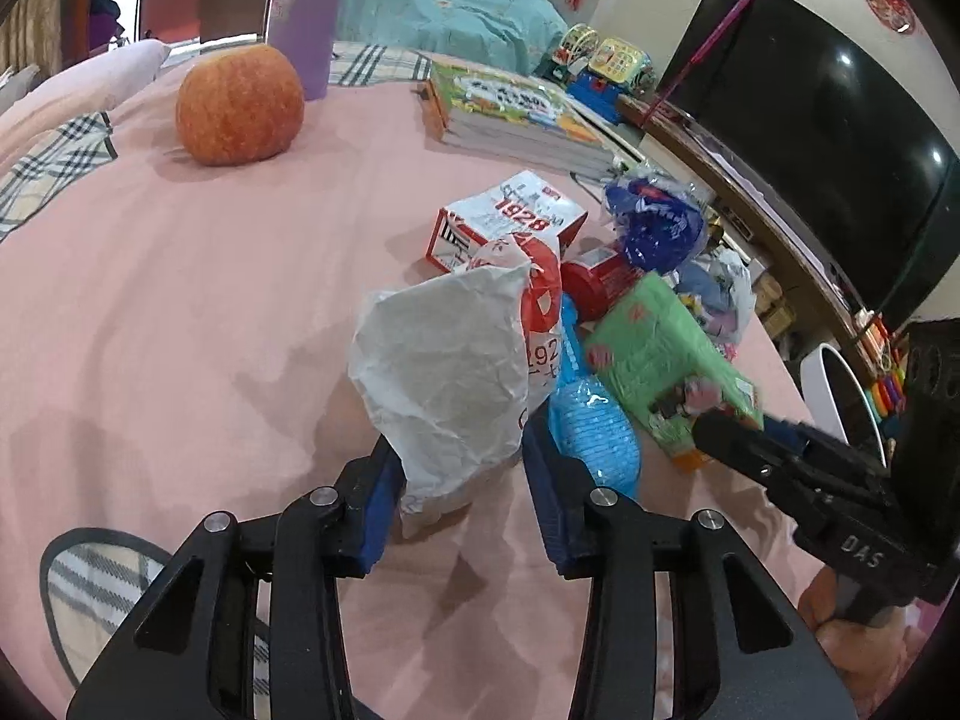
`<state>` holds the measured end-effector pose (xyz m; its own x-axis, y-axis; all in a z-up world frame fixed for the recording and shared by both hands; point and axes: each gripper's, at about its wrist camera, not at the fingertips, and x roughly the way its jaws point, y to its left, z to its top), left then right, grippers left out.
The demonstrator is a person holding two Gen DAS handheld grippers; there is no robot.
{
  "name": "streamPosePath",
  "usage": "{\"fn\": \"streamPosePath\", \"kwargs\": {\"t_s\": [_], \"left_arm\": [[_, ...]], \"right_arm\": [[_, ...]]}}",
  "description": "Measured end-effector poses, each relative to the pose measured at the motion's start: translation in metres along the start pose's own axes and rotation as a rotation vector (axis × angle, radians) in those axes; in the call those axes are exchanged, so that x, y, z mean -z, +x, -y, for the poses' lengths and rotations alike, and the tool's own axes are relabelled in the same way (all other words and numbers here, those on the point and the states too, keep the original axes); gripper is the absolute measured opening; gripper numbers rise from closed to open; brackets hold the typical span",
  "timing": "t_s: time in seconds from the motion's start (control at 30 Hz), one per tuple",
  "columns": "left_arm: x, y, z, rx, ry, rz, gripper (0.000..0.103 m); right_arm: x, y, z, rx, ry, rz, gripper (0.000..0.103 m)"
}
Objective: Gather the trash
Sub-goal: 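Grasp the white plastic bag with the left tool while the right tool grasps the green juice carton, then carry the white bag and green carton over the bin and open both tools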
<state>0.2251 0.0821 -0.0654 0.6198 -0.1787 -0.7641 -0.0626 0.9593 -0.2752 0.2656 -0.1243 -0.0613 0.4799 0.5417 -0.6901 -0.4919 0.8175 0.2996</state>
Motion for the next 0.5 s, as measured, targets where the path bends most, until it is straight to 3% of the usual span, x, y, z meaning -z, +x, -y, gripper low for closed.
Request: {"fn": "streamPosePath", "kwargs": {"t_s": [0.5], "left_arm": [[0.017,-0.051,0.005,0.057,-0.004,0.073,0.029]], "right_arm": [[0.037,-0.047,0.004,0.055,0.066,0.064,0.034]]}}
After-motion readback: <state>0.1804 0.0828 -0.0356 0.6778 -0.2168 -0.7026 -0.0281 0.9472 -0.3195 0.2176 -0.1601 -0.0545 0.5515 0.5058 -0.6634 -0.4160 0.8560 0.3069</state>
